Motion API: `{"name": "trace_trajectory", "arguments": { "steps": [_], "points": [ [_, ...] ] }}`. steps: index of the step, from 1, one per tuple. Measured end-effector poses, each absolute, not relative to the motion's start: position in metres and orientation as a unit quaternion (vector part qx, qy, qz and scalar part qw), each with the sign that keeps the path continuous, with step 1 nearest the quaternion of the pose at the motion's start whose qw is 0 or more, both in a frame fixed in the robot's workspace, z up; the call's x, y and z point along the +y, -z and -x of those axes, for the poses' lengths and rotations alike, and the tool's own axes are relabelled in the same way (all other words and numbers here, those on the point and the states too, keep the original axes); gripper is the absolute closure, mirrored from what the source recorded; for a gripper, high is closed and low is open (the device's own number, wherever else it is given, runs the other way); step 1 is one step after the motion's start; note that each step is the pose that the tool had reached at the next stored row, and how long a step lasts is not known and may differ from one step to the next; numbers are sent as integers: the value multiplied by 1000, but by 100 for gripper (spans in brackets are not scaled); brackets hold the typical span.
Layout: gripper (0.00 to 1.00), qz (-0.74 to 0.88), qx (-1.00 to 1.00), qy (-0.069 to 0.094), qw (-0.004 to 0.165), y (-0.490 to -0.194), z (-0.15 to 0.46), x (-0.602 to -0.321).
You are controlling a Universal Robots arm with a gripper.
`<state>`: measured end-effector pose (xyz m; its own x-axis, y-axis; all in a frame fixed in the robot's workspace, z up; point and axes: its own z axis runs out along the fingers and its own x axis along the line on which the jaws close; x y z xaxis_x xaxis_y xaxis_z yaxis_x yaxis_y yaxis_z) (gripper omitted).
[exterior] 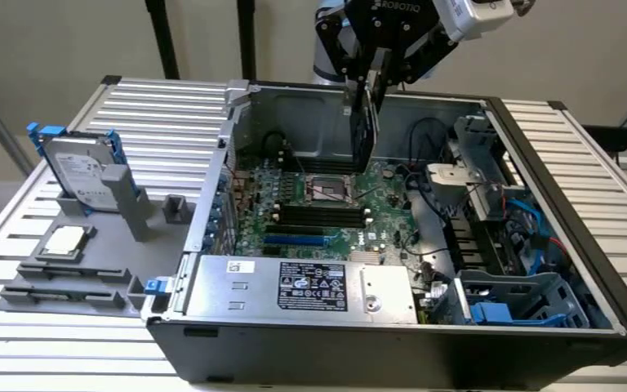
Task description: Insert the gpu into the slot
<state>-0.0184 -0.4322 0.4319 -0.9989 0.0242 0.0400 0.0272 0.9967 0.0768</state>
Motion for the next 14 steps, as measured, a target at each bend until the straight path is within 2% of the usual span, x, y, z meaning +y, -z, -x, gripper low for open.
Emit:
{"name": "trace_trajectory", "arguments": {
  "steps": [14],
  "points": [
    [74, -86, -995, 37, 23, -430, 18, -432]
  ]
}}
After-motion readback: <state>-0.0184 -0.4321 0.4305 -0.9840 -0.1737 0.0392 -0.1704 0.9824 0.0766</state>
